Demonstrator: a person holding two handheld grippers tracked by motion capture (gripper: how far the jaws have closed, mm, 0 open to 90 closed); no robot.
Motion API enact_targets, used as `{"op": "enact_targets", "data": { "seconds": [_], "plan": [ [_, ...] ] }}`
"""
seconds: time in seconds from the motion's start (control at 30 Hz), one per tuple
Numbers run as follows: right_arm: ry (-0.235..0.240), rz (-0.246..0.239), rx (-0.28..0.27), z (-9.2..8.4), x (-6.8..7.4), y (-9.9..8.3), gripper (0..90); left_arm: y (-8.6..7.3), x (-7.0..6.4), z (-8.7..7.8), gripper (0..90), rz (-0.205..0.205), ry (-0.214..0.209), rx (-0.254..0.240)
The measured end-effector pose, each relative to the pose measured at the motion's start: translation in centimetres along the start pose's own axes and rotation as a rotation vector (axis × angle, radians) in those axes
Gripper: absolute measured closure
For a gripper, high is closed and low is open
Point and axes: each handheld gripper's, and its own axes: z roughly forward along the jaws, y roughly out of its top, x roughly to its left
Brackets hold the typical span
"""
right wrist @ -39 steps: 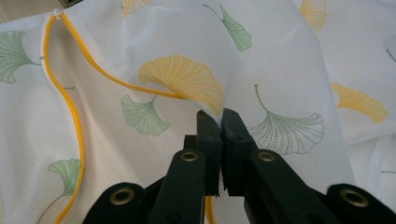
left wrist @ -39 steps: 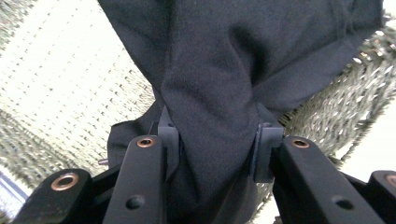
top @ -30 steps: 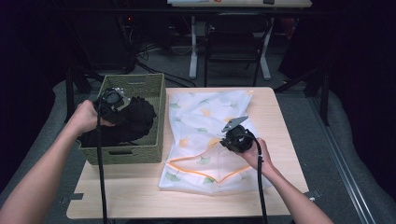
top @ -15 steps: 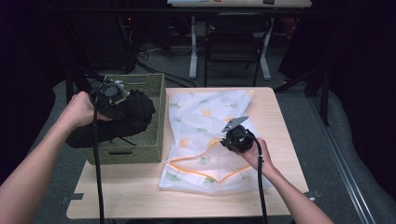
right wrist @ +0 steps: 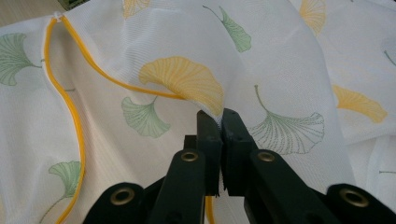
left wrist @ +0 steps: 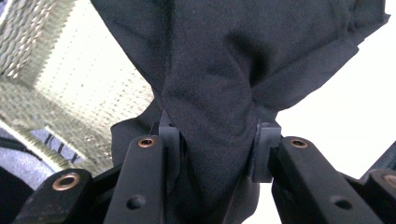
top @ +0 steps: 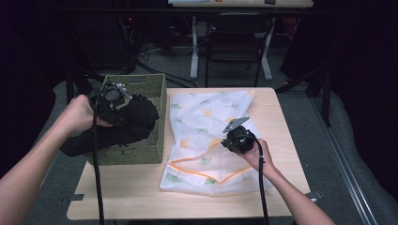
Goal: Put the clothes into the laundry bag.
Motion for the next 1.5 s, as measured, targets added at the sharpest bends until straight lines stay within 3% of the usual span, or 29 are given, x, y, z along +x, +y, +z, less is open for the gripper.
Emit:
{"op": "enact_targets", "data": {
  "seconds": [0.23,0.43,0.57,0.97,1.2,1.5],
  "plan": [
    [0.001,0.002,-0.002,0.0,0.0,0.0,87.8,0.5,-2.5,0.2,65.7,0.066,-0.033,0.002],
    [0.000,0.001,-0.003,-0.1,0.0,0.0,87.8,1.0,-4.2,0.7,65.6,0.095,-0.073,0.012],
    [-0.001,0.006,-0.006,-0.2,0.0,0.0,87.8,1.4,-5.4,1.1,65.5,0.116,-0.079,0.022],
    [-0.004,0.015,-0.007,-0.1,0.1,0.0,87.9,2.7,-8.3,2.2,65.5,0.149,-0.152,-0.007],
    [-0.004,0.017,-0.008,-0.2,0.1,0.1,87.9,3.5,-9.4,3.0,65.5,0.154,-0.188,-0.035],
    [-0.007,0.020,-0.009,-0.2,0.3,0.2,87.9,4.6,-10.8,4.3,65.4,0.167,-0.233,-0.033]
  ]
}}
